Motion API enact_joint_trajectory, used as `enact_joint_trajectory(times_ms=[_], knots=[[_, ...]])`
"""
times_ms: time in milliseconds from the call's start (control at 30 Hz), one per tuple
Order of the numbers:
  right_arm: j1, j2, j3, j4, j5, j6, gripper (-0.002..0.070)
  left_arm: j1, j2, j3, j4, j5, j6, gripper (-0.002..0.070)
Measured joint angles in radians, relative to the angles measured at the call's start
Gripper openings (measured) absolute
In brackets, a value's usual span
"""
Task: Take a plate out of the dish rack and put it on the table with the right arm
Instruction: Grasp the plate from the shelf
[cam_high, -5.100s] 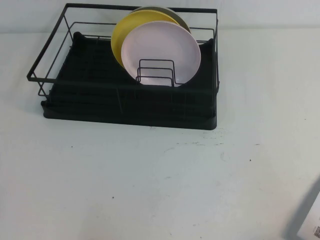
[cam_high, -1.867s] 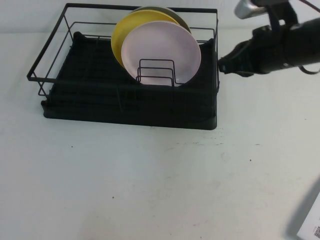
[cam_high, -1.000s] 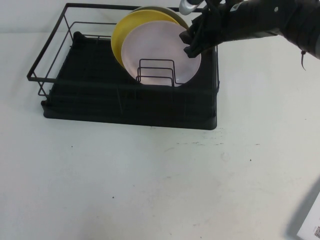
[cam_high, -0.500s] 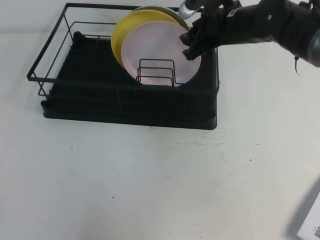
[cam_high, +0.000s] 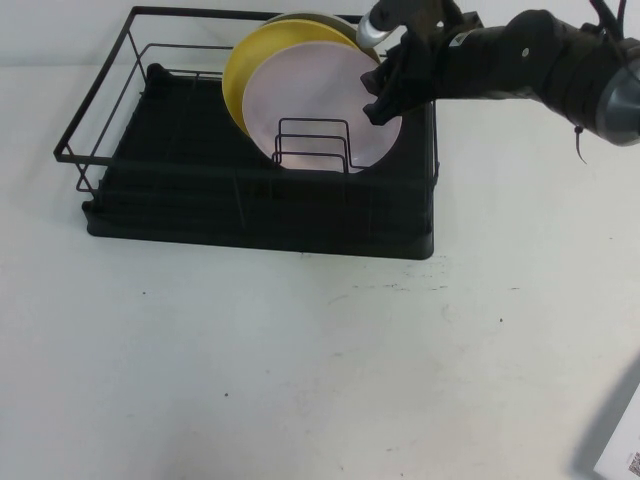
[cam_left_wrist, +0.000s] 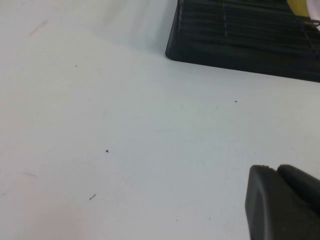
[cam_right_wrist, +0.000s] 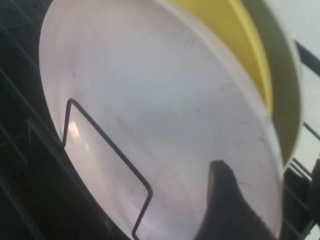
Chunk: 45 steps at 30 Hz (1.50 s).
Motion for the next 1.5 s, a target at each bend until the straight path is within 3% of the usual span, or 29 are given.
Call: enact_joint_trajectory(times_ms=[1500], knots=[[0.000, 0.044, 0.000, 0.069, -0.064, -0.003, 0.0318, 0.000, 0.000, 0.000, 0.000, 0.000, 0.000, -0.0004]])
